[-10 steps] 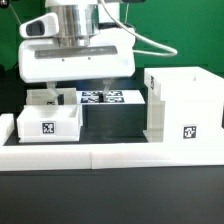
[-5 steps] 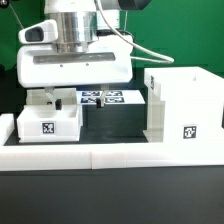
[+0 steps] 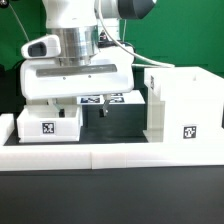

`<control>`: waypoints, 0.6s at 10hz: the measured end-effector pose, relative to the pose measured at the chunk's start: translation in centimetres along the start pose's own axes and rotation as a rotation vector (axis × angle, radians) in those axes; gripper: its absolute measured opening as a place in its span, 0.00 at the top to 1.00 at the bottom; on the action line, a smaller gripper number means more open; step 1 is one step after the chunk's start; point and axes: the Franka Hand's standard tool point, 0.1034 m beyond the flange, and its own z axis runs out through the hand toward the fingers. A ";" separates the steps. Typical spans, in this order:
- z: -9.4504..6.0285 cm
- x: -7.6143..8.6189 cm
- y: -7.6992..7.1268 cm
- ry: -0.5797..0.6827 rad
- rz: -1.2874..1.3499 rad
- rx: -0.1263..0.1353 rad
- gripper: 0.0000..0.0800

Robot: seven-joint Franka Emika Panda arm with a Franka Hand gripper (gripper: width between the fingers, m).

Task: Assemble drawer

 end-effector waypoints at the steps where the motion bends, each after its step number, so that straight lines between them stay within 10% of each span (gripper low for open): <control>1: 0.4 -0.2 0.1 -0.006 0.001 -0.001 0.19; 6: 1.0 -0.6 0.7 0.005 0.002 -0.015 0.19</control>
Offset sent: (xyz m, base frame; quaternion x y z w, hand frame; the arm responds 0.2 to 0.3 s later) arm -0.0035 -0.0023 -0.0196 0.0053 0.0212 -0.0038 0.9998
